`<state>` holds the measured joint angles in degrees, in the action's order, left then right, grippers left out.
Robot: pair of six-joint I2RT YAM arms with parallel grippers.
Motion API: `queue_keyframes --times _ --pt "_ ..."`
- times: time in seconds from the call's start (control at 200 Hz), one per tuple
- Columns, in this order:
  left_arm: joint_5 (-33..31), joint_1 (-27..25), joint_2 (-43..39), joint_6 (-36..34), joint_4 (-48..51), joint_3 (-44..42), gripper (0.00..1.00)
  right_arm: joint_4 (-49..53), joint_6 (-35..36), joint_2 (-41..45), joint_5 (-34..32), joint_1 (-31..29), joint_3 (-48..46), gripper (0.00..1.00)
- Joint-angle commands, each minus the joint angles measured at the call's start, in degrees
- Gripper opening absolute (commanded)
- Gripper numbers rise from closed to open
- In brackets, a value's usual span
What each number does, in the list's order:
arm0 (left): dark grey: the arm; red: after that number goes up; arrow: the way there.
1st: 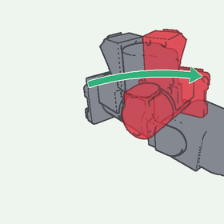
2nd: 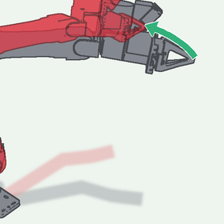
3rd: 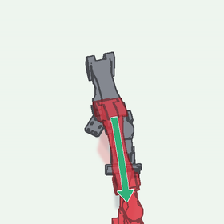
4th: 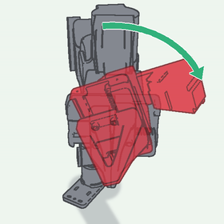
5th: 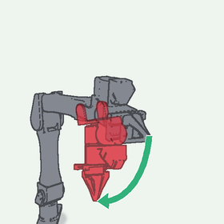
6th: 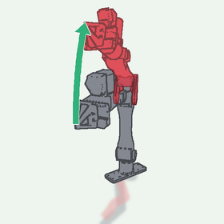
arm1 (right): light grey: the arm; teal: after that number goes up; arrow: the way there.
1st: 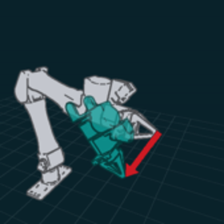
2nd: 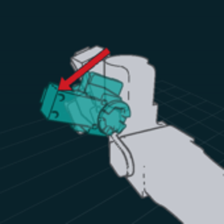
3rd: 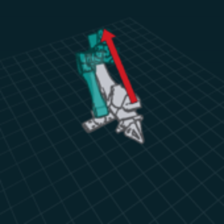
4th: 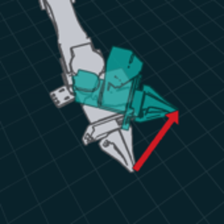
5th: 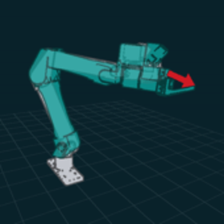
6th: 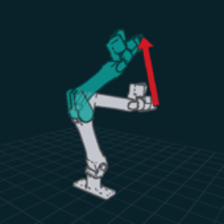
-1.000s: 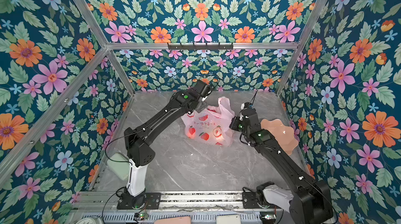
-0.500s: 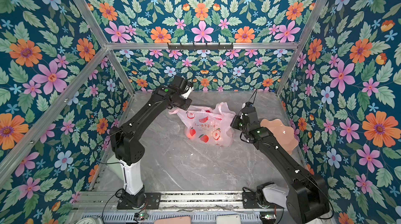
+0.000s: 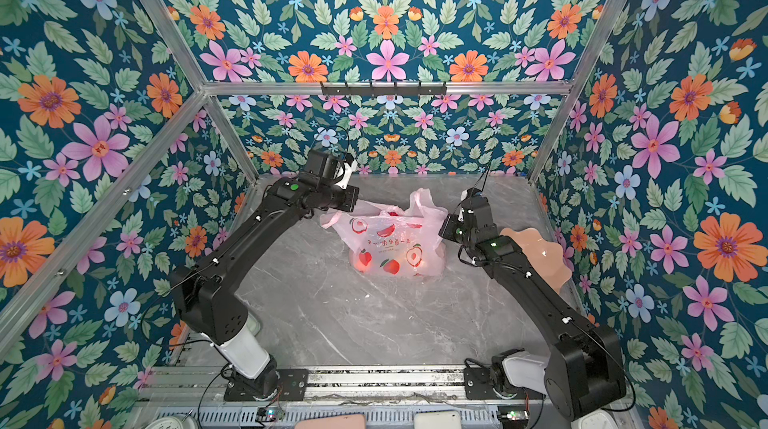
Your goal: Take the fake fruits out of the plastic bag
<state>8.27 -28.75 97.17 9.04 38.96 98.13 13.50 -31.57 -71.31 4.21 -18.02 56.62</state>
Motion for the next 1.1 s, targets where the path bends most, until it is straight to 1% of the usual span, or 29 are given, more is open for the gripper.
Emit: queue_keyframes --times 0.0,0.04,0.115,0.155,0.21,0.27,0.295,0.4,0.45,0.57,0.655,0.7,0.765,0.885,0.96,1.045,1.095 --pt "-2.71 0.08 -1.42 4.05 -3.42 -0.48 0.00 3.53 3.21 1.43 1.61 -0.12 2.52 0.36" --pt "-3.40 0.03 -1.66 5.35 -3.77 -0.48 0.00 5.31 4.30 2.00 1.77 -0.61 3.83 0.50" --pt "-3.47 0.07 -1.96 7.38 -4.52 -0.70 0.00 9.73 7.86 2.77 -0.80 -3.06 7.75 0.70" --pt "-3.12 0.08 -2.14 8.13 -4.89 -0.82 0.00 12.88 10.16 2.64 -4.11 -5.63 10.68 0.78" --pt "-2.83 0.09 -2.23 9.00 -5.16 -0.92 0.00 17.20 13.37 1.69 -8.77 -9.07 15.22 0.87" --pt "-2.69 0.10 -2.39 9.89 -5.30 -0.97 0.00 21.57 15.37 -0.09 -11.63 -11.70 20.38 0.97" --pt "-2.66 0.10 -2.50 10.18 -5.43 -1.06 0.00 23.12 15.86 -0.92 -12.77 -12.64 22.69 0.99" --pt "-2.56 0.08 -2.86 11.15 -5.78 -1.27 0.00 28.52 17.40 -5.39 -20.35 -15.93 30.82 0.99" --pt "-2.56 0.03 -3.24 11.57 -6.06 -1.44 0.00 30.82 17.42 -7.92 -23.58 -16.59 34.18 0.99" --pt "-2.12 0.08 -3.66 12.01 -6.75 -2.06 0.00 34.80 17.22 -14.03 -26.98 -16.67 41.07 0.99" --pt "-2.37 0.10 -3.90 12.28 -6.86 -2.30 0.00 40.45 15.07 -19.77 -29.92 -16.20 47.35 0.99" --pt "-2.60 0.09 -4.00 12.45 -7.01 -2.47 0.00 42.97 14.22 -22.66 -30.24 -15.45 50.15 0.99" --pt "-2.87 0.08 -4.33 12.66 -7.43 -2.95 0.00 45.59 12.98 -27.21 -27.79 -13.42 52.53 0.97" --pt "-4.41 0.10 -5.00 13.32 -8.44 -4.11 0.00 45.80 10.67 -30.26 -19.73 -10.05 51.44 0.82" --pt "-5.77 0.32 -5.48 14.05 -9.34 -5.20 0.00 44.27 8.66 -29.84 -15.10 -7.91 48.09 0.71" --pt "-5.99 1.45 -6.18 15.32 -10.91 -7.21 0.00 40.11 6.16 -27.32 -9.29 -5.42 41.40 0.59" --pt "-5.79 2.32 -6.44 16.03 -11.78 -8.45 0.00 36.48 4.31 -25.24 -5.65 -3.73 36.68 0.49"
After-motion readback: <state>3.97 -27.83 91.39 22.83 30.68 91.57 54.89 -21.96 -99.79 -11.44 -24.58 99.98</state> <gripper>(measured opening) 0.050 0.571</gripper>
